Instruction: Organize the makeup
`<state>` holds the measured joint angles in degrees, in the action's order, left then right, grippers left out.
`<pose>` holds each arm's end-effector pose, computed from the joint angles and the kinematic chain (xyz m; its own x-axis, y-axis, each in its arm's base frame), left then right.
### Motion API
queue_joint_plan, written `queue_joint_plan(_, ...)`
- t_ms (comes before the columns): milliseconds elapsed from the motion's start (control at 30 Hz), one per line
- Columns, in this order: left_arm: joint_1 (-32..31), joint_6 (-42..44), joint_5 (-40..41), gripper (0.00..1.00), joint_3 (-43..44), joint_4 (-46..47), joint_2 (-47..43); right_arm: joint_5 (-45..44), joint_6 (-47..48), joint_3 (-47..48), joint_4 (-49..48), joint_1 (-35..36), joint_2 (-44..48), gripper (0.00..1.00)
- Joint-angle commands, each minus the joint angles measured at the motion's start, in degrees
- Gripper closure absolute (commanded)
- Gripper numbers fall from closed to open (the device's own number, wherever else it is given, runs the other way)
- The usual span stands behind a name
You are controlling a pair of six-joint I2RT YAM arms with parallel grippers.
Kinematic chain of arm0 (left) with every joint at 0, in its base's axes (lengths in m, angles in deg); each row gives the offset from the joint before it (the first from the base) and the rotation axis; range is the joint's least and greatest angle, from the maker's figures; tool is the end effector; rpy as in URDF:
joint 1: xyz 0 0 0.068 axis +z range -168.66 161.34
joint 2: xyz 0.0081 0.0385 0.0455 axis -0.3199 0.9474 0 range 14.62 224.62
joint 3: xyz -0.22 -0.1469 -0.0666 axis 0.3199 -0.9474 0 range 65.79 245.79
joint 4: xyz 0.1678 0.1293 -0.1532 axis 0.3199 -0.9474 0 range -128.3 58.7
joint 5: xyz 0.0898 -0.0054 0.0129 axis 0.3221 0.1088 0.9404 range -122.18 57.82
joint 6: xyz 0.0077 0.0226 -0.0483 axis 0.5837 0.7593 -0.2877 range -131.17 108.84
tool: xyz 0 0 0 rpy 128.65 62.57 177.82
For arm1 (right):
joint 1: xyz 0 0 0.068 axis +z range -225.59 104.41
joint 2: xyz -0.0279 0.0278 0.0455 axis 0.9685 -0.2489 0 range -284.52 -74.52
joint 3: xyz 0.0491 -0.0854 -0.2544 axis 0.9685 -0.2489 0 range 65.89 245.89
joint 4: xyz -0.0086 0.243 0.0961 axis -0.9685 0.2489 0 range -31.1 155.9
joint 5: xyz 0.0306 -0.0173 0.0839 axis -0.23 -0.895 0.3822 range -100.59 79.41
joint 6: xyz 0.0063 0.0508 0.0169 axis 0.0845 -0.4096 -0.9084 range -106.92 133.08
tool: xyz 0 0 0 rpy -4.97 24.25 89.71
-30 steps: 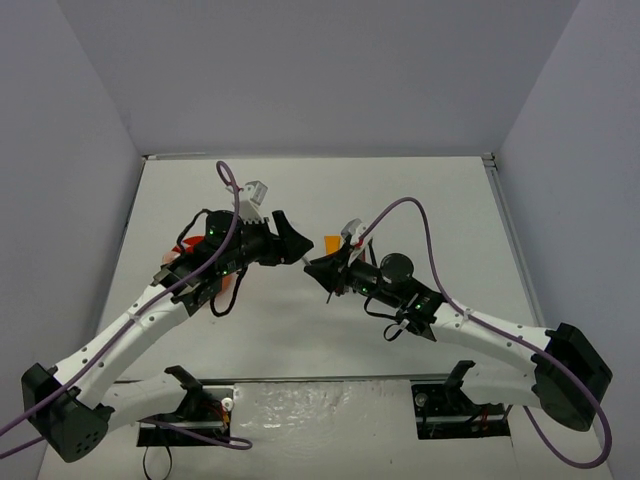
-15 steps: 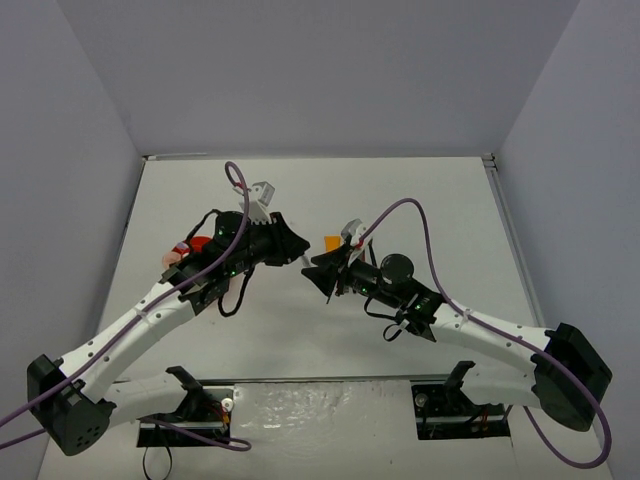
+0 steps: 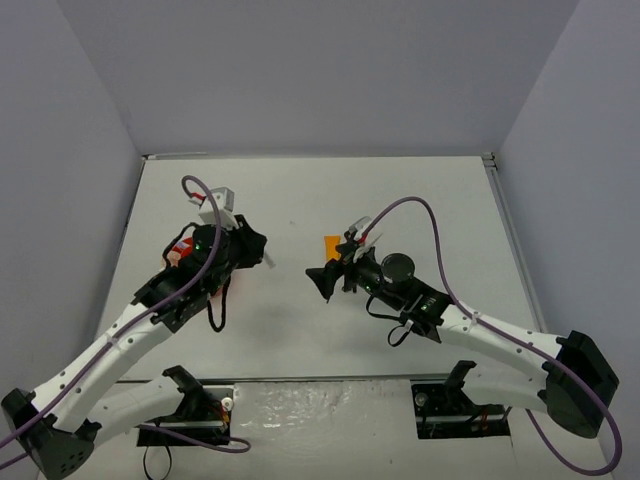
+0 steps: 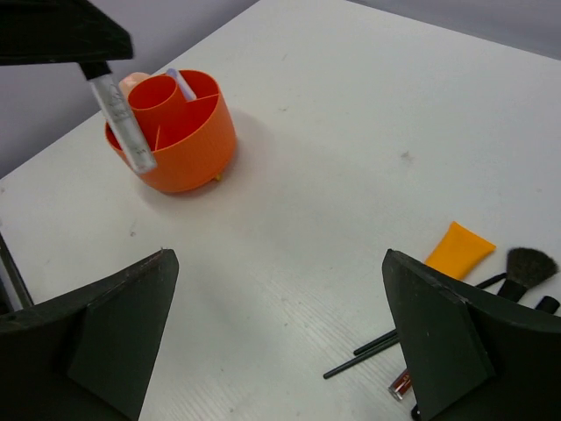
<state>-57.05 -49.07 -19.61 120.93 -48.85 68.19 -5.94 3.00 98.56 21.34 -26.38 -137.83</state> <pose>0.1702 -0.1249 0.3627 -0.4419 -0.4149 -0.7953 0.2162 0.8112 -0.5433 0.1622 0.1923 0.2894 -0.0638 0.1931 -0.9791 -0.8085 0.5651 0.1641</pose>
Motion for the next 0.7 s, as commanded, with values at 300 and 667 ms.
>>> queue_joint_plan(300, 22.5, -2.3, 18.0, 1.00, -15.7, 4.6, -14.2, -10.5, 2.1, -1.9, 2.0, 0.0, 6.0, 0.00)
queue_joint_plan(667, 28.2, -5.9, 16.0, 1.00, -23.4, 16.3, -9.3, -13.5, 2.4, -3.7, 4.0, -0.8, 9.4, 0.00)
